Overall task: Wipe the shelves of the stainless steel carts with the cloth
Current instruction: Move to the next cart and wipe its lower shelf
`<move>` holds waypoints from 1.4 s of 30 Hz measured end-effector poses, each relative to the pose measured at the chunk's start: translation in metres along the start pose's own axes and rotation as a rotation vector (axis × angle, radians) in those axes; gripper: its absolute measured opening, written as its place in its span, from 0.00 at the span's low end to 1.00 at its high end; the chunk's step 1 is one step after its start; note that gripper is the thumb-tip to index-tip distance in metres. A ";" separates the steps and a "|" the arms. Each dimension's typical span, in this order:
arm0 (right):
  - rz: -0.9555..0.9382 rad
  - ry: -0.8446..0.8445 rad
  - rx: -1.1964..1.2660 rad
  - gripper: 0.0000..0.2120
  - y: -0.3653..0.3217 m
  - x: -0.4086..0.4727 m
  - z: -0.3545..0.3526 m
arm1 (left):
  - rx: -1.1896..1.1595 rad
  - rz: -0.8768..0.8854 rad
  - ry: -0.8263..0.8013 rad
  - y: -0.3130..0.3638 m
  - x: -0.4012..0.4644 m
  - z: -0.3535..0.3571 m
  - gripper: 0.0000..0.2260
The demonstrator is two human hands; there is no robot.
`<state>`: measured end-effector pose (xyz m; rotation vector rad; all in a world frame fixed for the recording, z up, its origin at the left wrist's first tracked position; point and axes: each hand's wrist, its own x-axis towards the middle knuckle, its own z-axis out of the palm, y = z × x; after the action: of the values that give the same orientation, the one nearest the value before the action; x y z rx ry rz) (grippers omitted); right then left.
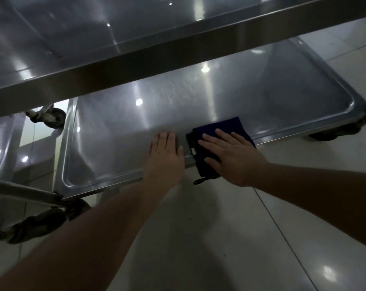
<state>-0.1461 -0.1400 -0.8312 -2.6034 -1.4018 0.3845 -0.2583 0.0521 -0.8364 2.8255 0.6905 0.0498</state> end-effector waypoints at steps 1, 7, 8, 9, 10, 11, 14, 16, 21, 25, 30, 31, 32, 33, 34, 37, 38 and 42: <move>-0.001 0.001 0.000 0.29 0.000 0.000 0.000 | 0.014 0.008 0.004 0.002 0.004 0.004 0.25; -0.003 0.014 0.018 0.29 0.030 -0.006 -0.006 | 0.025 -0.040 0.040 0.004 0.007 0.017 0.25; 0.012 0.023 0.021 0.30 0.044 -0.010 -0.008 | 0.029 -0.042 0.045 0.003 0.007 0.017 0.25; 0.036 0.034 0.015 0.30 0.060 -0.015 -0.010 | 0.037 -0.038 0.059 0.003 0.007 0.017 0.25; 0.074 0.046 0.006 0.30 0.079 -0.020 -0.012 | 0.042 -0.035 0.075 0.004 0.006 0.017 0.25; 0.124 0.057 0.003 0.29 0.099 -0.025 -0.015 | 0.042 -0.036 0.083 0.005 0.006 0.016 0.24; 0.334 0.102 0.013 0.27 0.177 -0.036 -0.030 | 0.046 -0.028 0.090 0.009 0.003 0.013 0.27; 0.514 0.147 0.034 0.26 0.227 -0.042 -0.046 | 0.042 -0.001 0.123 0.010 0.001 0.011 0.27; 0.770 0.142 0.043 0.30 0.267 -0.032 -0.058 | 0.011 -0.019 0.154 0.015 0.001 0.014 0.26; 0.641 0.097 0.082 0.35 0.219 0.007 -0.055 | 0.008 -0.032 0.136 0.016 0.003 0.014 0.26; 0.085 0.030 0.016 0.34 0.088 0.087 -0.035 | -0.031 -0.137 0.050 0.020 0.006 0.010 0.26; -0.015 0.003 -0.005 0.33 0.062 0.103 -0.030 | -0.024 -0.154 0.030 0.020 0.006 0.008 0.26; -0.096 -0.024 -0.018 0.32 0.039 0.117 -0.025 | -0.013 -0.159 0.011 0.020 0.006 0.007 0.26; -0.153 -0.048 -0.026 0.31 0.023 0.130 -0.022 | -0.004 -0.155 -0.003 0.020 0.005 0.006 0.26; -0.189 -0.066 -0.032 0.31 0.014 0.139 -0.020 | 0.006 -0.149 -0.011 0.020 0.005 0.005 0.26; -0.186 -0.061 -0.023 0.32 0.023 0.158 -0.026 | 0.074 -0.184 -0.015 0.021 0.004 0.004 0.26; -0.142 -0.040 -0.021 0.32 0.037 0.161 -0.030 | 0.090 -0.193 -0.017 0.021 0.004 0.005 0.27; 0.235 0.067 0.017 0.34 0.138 0.157 -0.058 | 0.104 -0.195 -0.034 0.019 0.005 0.007 0.28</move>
<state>0.0636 -0.0854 -0.8345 -2.7472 -1.0701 0.3333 -0.2448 0.0365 -0.8387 2.8334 0.9833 -0.0691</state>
